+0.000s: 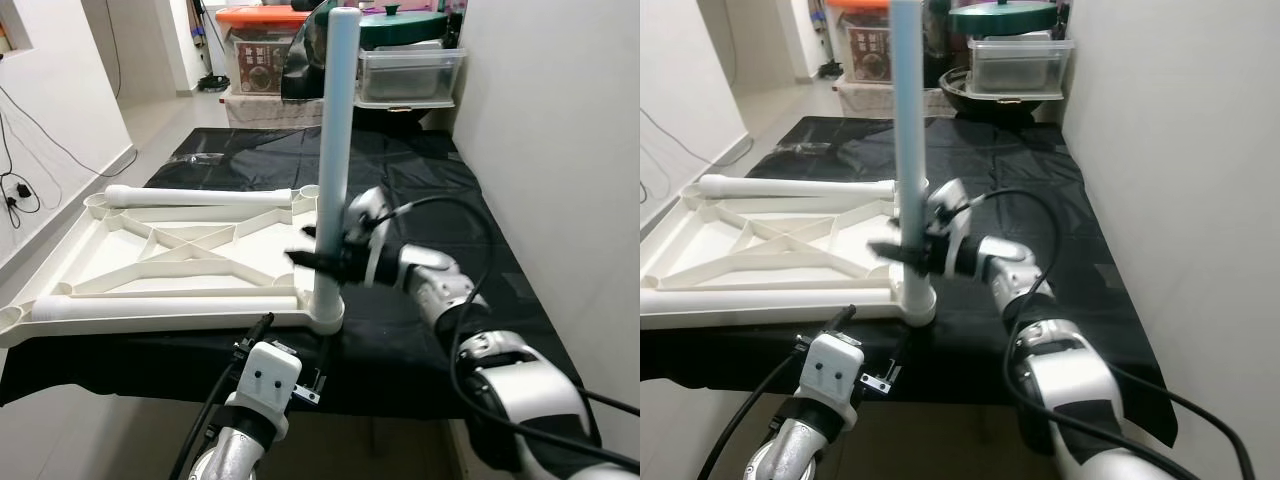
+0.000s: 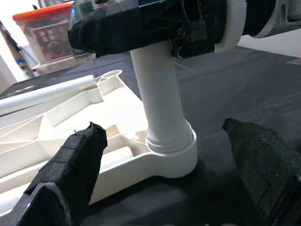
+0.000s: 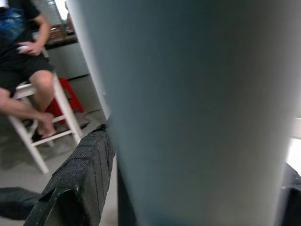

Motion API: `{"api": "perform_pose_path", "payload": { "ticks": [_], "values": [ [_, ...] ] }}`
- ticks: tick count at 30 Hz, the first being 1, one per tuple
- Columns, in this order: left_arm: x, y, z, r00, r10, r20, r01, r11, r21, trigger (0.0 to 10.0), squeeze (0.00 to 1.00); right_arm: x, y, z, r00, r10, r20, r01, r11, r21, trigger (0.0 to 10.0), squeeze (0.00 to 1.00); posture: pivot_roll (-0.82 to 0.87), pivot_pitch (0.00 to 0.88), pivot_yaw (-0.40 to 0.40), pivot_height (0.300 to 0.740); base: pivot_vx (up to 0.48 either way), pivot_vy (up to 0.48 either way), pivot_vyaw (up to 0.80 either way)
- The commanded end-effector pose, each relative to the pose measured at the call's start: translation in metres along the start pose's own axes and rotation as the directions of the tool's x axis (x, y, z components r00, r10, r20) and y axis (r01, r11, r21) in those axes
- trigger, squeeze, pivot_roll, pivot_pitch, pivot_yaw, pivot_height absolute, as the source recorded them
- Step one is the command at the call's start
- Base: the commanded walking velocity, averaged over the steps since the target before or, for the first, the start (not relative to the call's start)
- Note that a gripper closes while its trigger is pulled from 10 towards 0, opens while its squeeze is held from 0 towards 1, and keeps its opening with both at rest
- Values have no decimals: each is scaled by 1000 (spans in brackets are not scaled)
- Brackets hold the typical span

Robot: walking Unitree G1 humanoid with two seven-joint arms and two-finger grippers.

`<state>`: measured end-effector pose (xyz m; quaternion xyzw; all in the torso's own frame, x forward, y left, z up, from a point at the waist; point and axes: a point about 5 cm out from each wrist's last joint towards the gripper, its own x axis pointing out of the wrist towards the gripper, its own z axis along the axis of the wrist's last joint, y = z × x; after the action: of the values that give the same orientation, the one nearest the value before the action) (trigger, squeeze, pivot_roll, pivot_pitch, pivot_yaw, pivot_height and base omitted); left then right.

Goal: Building children table

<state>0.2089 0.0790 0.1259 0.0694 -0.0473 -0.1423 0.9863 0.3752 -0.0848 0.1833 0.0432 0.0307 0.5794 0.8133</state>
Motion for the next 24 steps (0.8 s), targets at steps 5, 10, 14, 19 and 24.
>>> {"api": "perform_pose_path", "payload": {
  "ticks": [5, 10, 14, 19, 24],
  "values": [
    [0, 2, -4, 1000, 3, -19, -3, 1000, 4, 10000, 0, 18, 15, 5, 983, 183, 18, -183, 983, 29, 3255, 0, 68, 0, -9, 740, 0, 0, 0],
    [-1, 2, -4, 1000, 4, -20, -4, 1000, 2, 10000, 0, 33, 16, 4, 997, 75, 27, -75, 997, 12, 0, 0, 69, 0, -10, 740, 0, 0, 0],
    [-1, 1, -5, 1000, 4, -21, -4, 1000, 1, 10000, 0, 33, 3, -3, 976, -219, 12, 219, 976, 10, 0, 0, 69, 0, -10, 740, 0, 0, 0],
    [-1, 1, -5, 1000, 4, -22, -4, 1000, 1, 10000, 0, 28, -8, -7, 903, -430, -10, 431, 902, 24, 0, 0, 69, 0, -10, 740, 0, 0, 0],
    [-1, 1, -6, 1000, 0, -24, 0, 1000, 2, 10000, 0, -10, -36, -17, 533, -845, -43, 846, 531, 57, 0, 0, 61, 0, -2, 740, 0, 0, 0]
  ]
}}
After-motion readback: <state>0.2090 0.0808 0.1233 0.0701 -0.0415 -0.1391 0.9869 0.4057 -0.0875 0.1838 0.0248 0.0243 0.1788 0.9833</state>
